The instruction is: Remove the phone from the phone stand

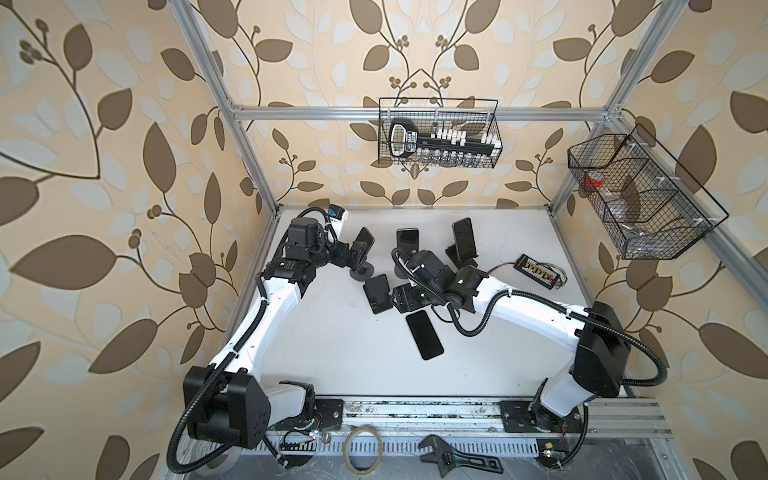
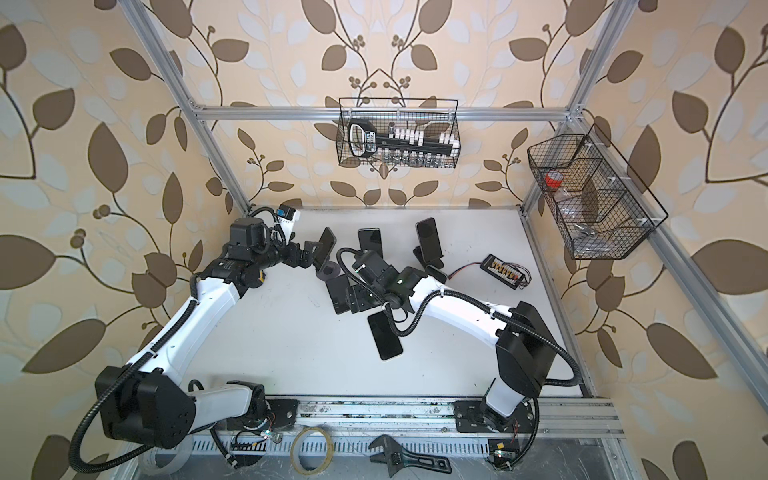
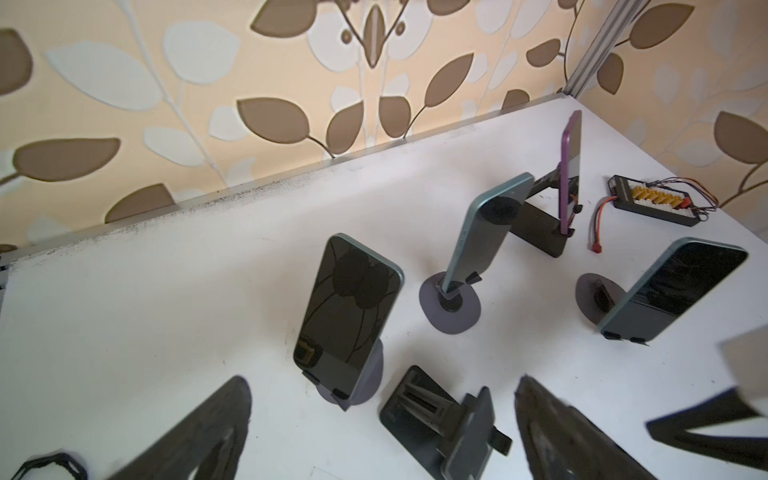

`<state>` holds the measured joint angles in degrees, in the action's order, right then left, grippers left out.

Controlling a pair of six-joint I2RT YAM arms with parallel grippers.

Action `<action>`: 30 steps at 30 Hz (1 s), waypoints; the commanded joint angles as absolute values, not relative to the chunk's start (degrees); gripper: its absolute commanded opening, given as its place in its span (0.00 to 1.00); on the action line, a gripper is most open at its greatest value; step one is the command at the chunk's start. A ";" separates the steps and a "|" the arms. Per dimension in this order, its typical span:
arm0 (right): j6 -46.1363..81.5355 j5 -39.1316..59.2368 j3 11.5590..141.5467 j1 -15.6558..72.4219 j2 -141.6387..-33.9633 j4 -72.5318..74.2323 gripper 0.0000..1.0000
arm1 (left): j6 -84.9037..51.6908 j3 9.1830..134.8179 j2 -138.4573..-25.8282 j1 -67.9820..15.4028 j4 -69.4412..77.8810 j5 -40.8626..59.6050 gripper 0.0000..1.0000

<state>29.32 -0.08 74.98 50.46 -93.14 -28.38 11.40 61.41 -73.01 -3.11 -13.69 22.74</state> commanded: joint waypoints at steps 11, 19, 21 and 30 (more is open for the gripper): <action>29.29 0.98 74.72 50.33 -91.96 -22.33 0.75 | 3.50 67.79 -88.76 5.44 -5.03 26.95 0.99; 30.39 -3.82 79.47 51.13 -97.55 -22.95 0.85 | -4.21 66.43 -88.04 5.40 -2.82 27.86 0.99; 30.33 -4.97 79.84 51.28 -98.51 -22.94 0.86 | -4.23 66.70 -87.65 5.44 -3.83 26.67 0.99; 29.63 -5.41 82.84 51.50 -102.37 -22.84 0.92 | -3.79 68.12 -89.91 5.39 -4.76 26.19 0.99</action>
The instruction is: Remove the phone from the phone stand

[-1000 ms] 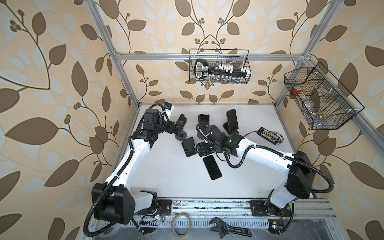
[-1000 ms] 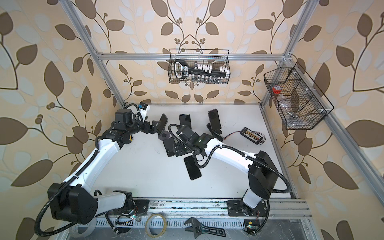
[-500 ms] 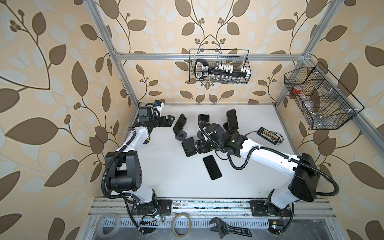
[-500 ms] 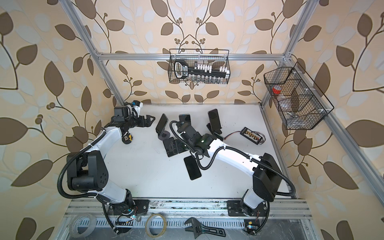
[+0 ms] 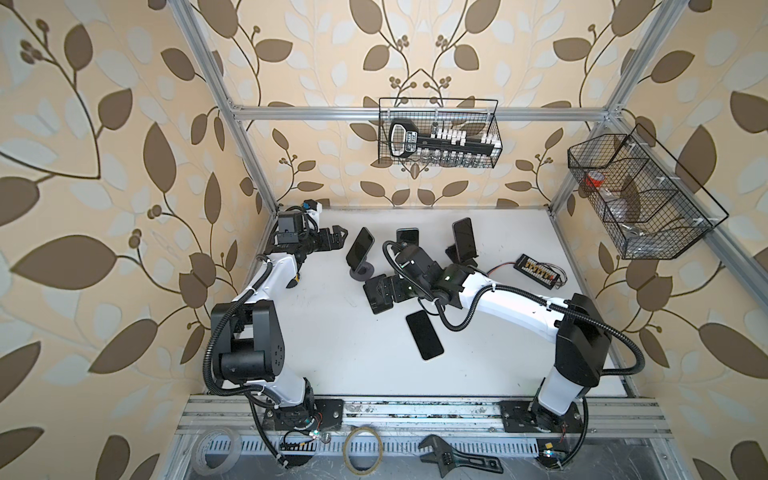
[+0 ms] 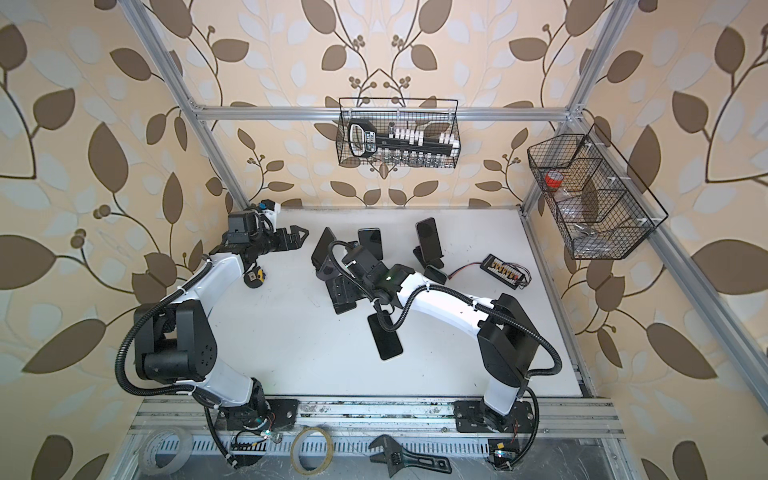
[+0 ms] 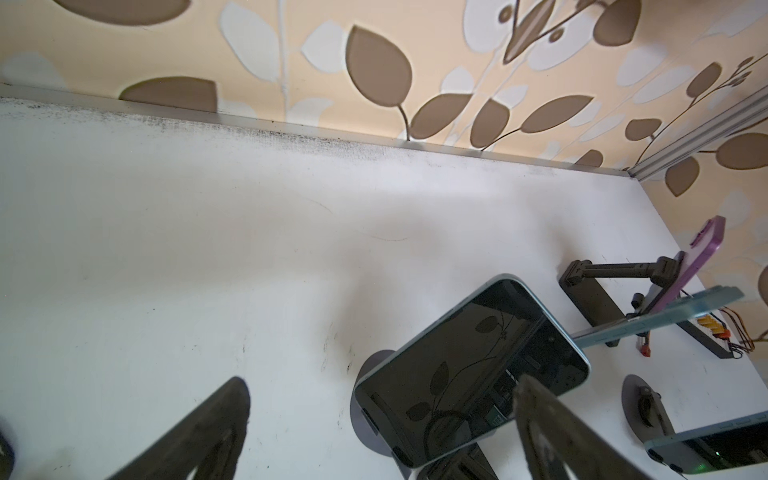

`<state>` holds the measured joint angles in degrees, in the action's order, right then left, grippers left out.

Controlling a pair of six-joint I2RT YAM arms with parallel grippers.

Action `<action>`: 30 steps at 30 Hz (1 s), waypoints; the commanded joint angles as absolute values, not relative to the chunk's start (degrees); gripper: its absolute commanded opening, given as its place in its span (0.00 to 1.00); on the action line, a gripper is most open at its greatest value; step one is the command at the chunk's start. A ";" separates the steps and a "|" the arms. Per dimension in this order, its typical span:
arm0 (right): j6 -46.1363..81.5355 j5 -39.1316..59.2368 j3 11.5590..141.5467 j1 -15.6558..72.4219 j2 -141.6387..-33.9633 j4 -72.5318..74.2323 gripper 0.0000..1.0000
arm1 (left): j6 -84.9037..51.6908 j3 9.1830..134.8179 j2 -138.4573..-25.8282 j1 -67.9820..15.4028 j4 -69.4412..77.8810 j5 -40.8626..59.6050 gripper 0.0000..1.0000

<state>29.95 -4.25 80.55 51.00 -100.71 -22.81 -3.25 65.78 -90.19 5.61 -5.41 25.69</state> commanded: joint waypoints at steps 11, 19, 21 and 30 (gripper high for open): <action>28.08 -9.59 88.73 52.38 -109.23 -23.71 0.97 | -12.83 70.15 -84.51 4.94 -14.44 23.10 0.99; 26.73 -11.32 93.29 53.09 -115.07 -24.50 0.99 | -14.29 67.25 -74.18 4.92 -17.99 26.01 0.99; 26.55 -11.67 94.26 53.25 -116.37 -24.56 1.00 | -13.91 66.90 -73.54 4.92 -19.45 25.93 0.99; 26.13 -14.85 98.75 53.35 -120.77 -26.62 0.99 | -13.27 67.83 -73.04 4.91 -21.27 27.24 0.99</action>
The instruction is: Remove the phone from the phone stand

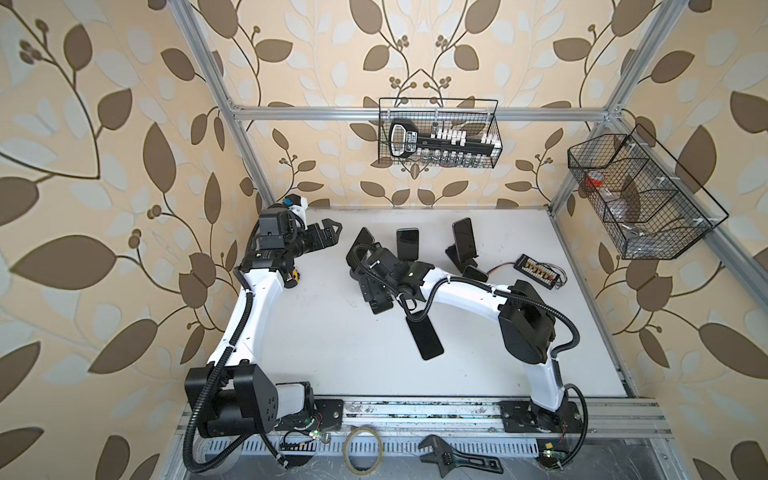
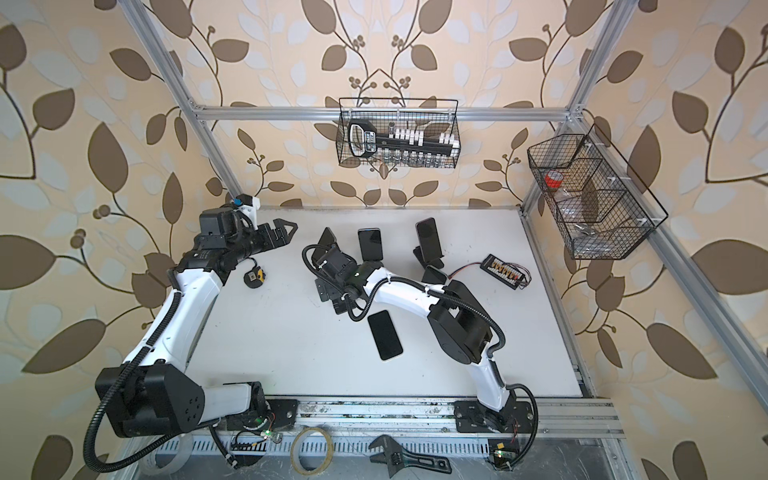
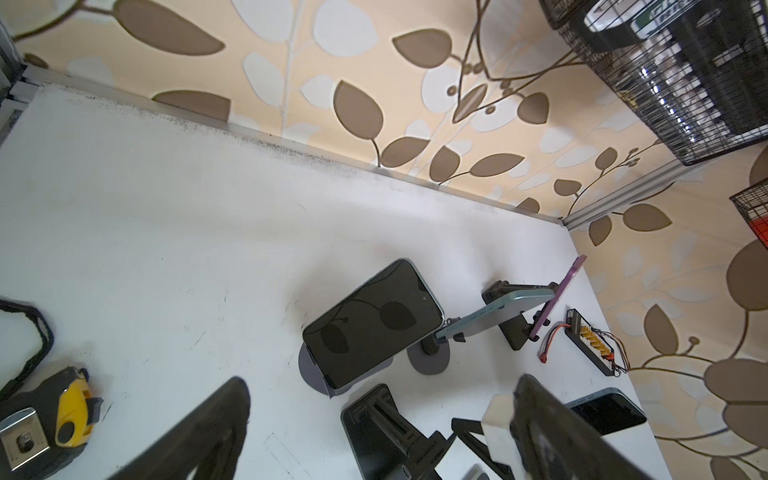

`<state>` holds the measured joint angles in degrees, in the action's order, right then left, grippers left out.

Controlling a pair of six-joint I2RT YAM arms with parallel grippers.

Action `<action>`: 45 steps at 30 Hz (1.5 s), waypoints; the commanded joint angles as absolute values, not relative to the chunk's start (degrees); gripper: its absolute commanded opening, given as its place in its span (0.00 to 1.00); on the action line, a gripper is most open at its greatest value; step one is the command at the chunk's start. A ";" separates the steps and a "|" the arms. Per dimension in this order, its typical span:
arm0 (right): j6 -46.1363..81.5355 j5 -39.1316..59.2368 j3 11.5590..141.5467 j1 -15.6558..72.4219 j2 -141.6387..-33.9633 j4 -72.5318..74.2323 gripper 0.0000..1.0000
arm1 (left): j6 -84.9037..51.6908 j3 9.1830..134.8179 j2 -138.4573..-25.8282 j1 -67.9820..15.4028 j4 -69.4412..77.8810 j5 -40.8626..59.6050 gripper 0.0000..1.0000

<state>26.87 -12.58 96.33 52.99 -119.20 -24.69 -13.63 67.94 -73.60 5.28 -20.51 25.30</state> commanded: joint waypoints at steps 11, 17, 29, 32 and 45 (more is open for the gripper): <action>25.94 -14.38 100.27 53.08 -123.21 -26.63 0.82 | -13.92 67.74 -73.38 4.92 -21.13 28.48 0.99; 26.02 -13.99 101.04 53.00 -123.33 -26.67 0.72 | -14.23 67.68 -73.21 4.86 -21.03 28.83 0.99; 27.52 -10.90 103.02 55.17 -125.49 -24.79 0.68 | -14.24 68.01 -72.77 5.35 -21.30 28.83 0.99; 27.52 -10.57 104.84 56.04 -126.65 -24.61 0.68 | -14.24 68.20 -72.69 5.76 -21.42 29.00 0.99; 27.74 -8.14 116.93 59.23 -135.50 -23.84 0.68 | -13.91 69.82 -70.63 13.62 -22.37 29.19 0.99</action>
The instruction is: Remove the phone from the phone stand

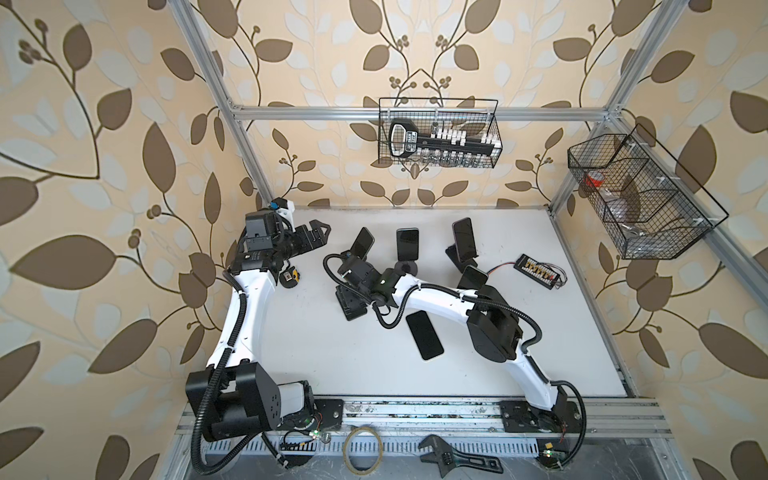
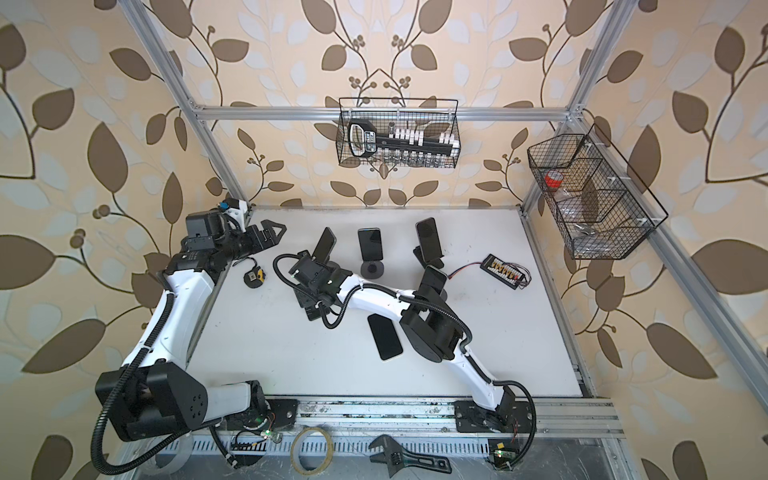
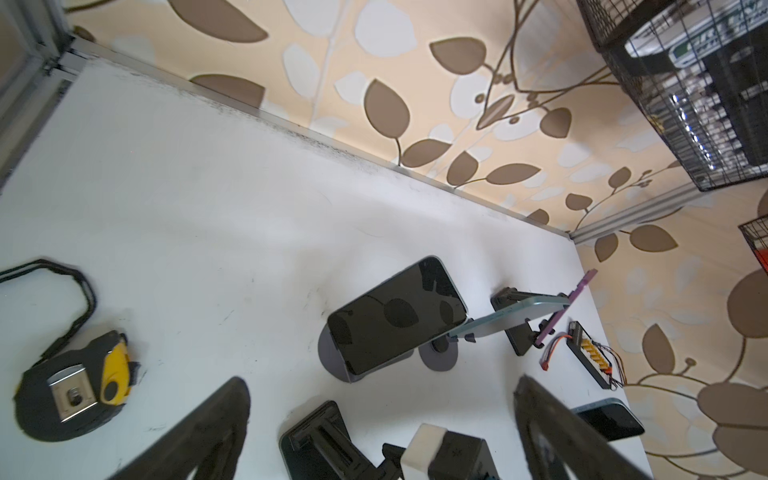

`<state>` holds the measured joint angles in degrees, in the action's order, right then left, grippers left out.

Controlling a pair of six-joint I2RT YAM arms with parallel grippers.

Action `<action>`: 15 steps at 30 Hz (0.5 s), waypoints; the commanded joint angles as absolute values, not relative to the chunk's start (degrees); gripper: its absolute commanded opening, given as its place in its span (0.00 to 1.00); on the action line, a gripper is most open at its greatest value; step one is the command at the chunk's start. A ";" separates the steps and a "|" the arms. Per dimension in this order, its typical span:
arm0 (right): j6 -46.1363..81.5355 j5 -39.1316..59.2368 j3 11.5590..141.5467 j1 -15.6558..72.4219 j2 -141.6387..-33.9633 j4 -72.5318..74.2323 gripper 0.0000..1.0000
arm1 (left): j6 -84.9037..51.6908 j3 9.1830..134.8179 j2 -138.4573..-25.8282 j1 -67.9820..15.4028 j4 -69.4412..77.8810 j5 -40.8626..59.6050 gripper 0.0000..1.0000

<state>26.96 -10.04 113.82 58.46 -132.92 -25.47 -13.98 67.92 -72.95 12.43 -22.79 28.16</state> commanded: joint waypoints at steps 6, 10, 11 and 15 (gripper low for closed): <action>27.77 -6.16 121.33 59.41 -139.47 -21.84 0.68 | -14.19 69.69 -70.40 14.85 -22.07 29.62 0.99; 27.93 -5.67 123.83 59.65 -141.85 -20.84 0.68 | -14.58 69.31 -70.55 15.12 -21.53 29.87 0.99; 27.87 -5.81 124.50 59.68 -142.39 -20.84 0.68 | -14.68 69.24 -70.58 15.18 -21.30 30.10 0.99; 27.86 -6.03 125.24 59.75 -143.77 -19.33 0.69 | -15.03 69.03 -70.61 15.38 -20.86 30.32 0.99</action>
<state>27.20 -6.61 123.90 59.16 -140.84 -20.43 -14.35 67.92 -72.36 14.72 -22.70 28.53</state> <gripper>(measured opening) 0.690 0.989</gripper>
